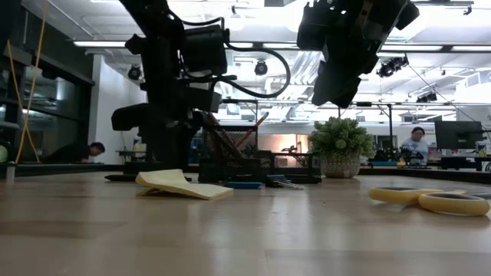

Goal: Pick and place office supplies into organizer
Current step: Put the black pen into the black desk organizer

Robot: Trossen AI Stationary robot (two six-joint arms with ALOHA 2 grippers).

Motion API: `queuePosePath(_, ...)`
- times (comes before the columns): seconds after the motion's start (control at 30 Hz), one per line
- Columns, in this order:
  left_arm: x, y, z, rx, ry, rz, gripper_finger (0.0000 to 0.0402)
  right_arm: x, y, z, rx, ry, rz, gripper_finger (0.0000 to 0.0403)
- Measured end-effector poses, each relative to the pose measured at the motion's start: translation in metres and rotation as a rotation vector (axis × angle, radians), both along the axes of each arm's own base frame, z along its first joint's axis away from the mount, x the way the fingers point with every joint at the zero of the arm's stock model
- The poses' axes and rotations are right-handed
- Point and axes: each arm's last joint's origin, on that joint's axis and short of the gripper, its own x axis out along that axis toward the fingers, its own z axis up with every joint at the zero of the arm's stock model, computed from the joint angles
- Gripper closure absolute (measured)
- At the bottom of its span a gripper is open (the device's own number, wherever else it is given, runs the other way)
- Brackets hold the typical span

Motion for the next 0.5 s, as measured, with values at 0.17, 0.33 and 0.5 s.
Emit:
queuePosePath(0.17,0.001,0.001,-0.004,0.019,0.015,0.006,0.0268,0.000,0.000,0.000,-0.001,0.000,-0.001,0.0392)
queuePosePath(0.33,0.003,-0.001,-0.011,0.018,0.035,0.013,0.0268,0.000,0.000,0.000,-0.001,0.001,-0.001,0.0392)
queuePosePath(0.5,0.003,-0.005,-0.012,0.050,0.045,0.006,0.0274,0.000,0.000,0.000,-0.004,0.003,-0.004,0.0392)
